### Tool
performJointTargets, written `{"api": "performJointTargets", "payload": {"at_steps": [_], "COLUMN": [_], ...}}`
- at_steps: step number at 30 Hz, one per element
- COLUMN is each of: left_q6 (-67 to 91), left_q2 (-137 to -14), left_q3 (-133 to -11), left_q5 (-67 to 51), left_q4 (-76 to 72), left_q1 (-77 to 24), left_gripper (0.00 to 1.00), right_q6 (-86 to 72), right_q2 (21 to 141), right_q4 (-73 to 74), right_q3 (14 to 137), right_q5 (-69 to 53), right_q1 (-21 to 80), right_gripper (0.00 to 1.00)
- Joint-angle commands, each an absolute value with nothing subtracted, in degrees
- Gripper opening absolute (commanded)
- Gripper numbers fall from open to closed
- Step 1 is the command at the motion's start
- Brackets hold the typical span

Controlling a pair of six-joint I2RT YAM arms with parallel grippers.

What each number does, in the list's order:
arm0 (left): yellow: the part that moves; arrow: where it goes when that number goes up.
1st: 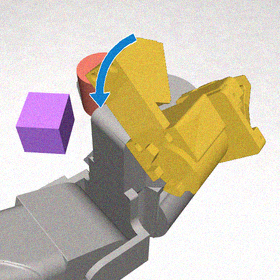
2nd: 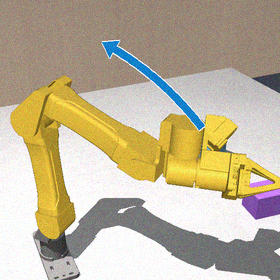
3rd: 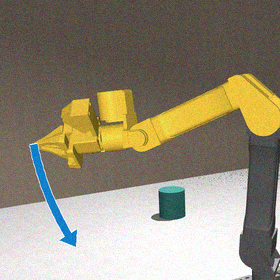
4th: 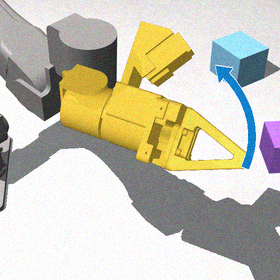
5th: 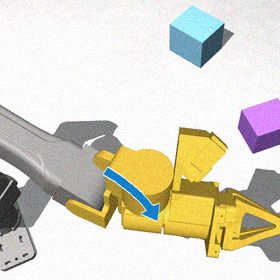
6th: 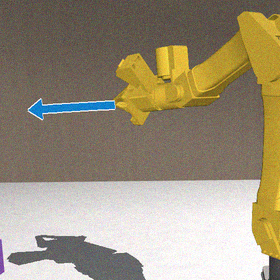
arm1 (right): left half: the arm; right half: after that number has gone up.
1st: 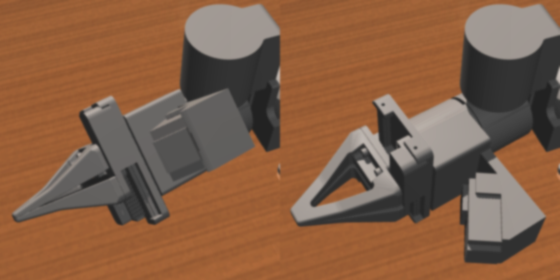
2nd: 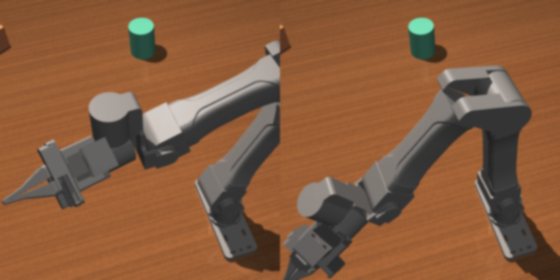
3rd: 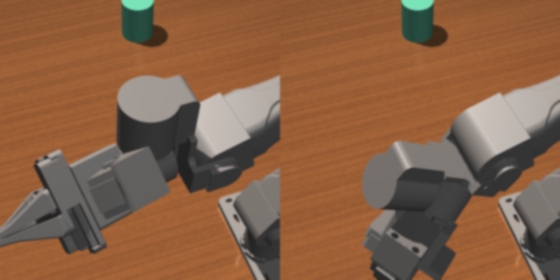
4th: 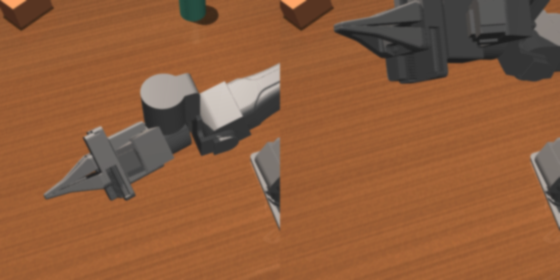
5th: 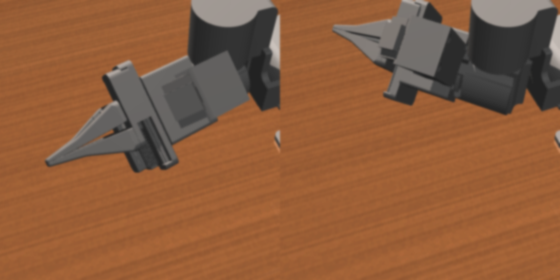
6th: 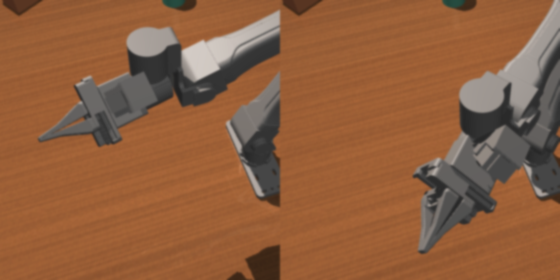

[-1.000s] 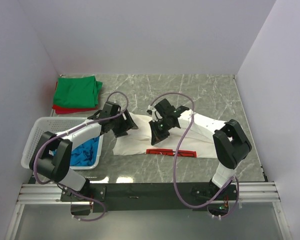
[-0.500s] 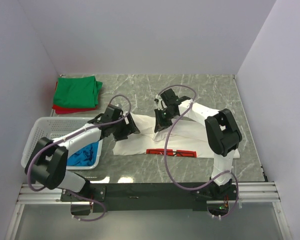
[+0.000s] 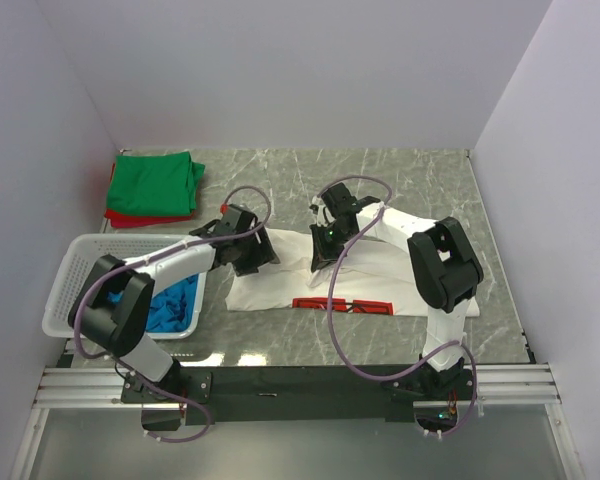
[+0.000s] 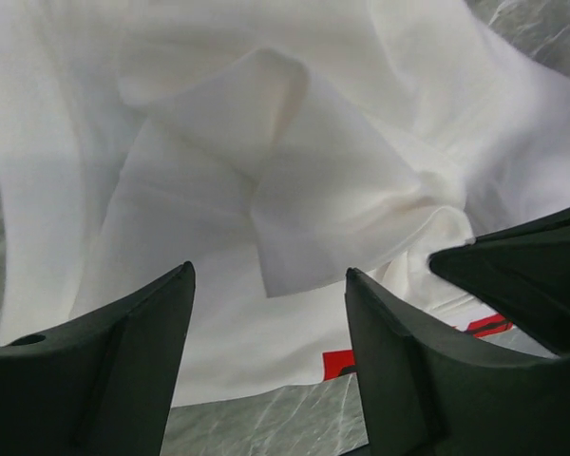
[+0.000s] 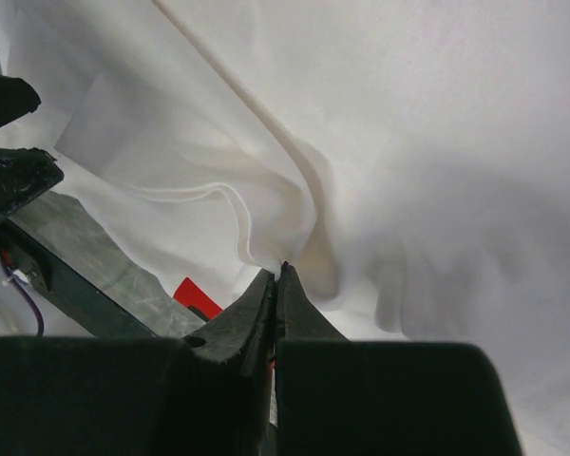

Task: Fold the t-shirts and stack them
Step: Fold the tshirt

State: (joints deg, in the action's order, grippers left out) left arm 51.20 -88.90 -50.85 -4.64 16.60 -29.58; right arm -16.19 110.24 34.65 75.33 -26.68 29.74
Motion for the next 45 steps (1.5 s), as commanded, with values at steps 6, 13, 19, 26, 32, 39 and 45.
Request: {"api": "performJointTargets", "payload": {"at_steps": [6,13,19,26,32,39,45], "left_q6": [49.57,50.53,52.03,52.47,52.47,52.47,53.09], "left_q2": [-95.27,-95.45,-93.95,-96.85,-97.82,-95.02,-88.43], "left_q3": [-59.06,-60.21,-58.18,-60.73,-61.79,-60.74,-57.48], "left_q5": [-3.87,-3.08,-4.30,-5.45,-4.57,-4.39,-3.08], "left_q4": [17.66,23.29,22.07,21.88,22.85,25.22,28.82], "left_q1": [-31.37,-32.17,-32.34,-33.31,-33.40,-33.40,-33.40], "left_gripper": [0.62,0.58,0.57,0.50,0.26,0.01,0.01], "right_q6": [-15.56,-15.38,-15.64,-15.47,-15.12,-12.83,-10.90], "right_q2": [109.34,109.07,109.34,108.81,108.19,106.44,103.63], "right_q4": [34.37,34.28,34.10,34.28,34.45,36.21,37.53], "right_q3": [76.20,75.41,75.50,75.15,74.71,73.57,70.75], "right_q5": [-27.77,-27.33,-27.51,-27.07,-27.16,-26.28,-24.52], "right_q1": [29.62,29.62,29.62,29.62,29.71,31.11,34.01], "right_gripper": [0.00,0.00,0.00,0.00,0.00,0.00,0.00]}}
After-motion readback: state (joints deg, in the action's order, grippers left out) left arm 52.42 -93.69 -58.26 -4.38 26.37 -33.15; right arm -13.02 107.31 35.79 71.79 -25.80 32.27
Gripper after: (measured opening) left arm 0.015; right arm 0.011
